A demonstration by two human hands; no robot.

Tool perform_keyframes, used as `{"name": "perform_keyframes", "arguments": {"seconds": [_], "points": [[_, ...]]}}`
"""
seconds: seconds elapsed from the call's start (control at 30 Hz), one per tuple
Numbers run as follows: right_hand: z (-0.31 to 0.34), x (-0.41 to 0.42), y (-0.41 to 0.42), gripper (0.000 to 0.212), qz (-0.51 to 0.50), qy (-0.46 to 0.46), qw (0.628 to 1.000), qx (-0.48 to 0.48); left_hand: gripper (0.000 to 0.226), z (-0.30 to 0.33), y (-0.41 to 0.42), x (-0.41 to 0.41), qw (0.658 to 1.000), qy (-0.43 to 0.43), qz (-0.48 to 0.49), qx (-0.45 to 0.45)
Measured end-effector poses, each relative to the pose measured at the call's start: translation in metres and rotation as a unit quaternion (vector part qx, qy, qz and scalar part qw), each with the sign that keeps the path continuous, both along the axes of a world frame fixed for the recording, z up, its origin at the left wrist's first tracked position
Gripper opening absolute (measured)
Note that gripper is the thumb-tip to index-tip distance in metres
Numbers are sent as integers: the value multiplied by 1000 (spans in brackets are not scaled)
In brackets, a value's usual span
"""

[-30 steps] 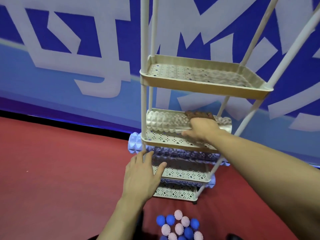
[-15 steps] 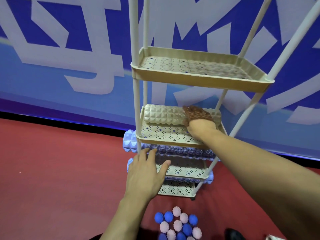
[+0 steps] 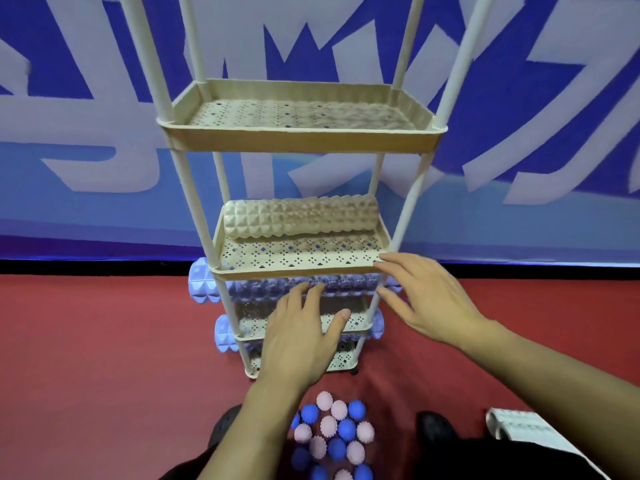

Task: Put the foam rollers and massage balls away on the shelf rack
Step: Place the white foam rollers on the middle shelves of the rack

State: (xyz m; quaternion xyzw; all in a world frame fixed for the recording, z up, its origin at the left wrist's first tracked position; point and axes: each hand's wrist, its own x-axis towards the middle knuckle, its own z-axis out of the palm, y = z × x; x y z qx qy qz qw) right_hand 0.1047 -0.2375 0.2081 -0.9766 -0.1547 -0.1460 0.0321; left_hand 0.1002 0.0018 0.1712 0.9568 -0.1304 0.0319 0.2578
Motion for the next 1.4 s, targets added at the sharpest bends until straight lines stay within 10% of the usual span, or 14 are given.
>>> {"name": "perform_keyframes", "arguments": {"seconds": [0.57,0.93,1.4], "points": [[-158,-189,-243,63,-308,335,890,5,65,-57,-203,-39,974,35,-225,22],[-282,-204,-300,82,-304,486,819,16,71,-105,-248,-40,961,76,-257,62],[-360,-179,-315,98,-299,452,838,-67,65,-122,-256,-28,964,139,-224,40]]}}
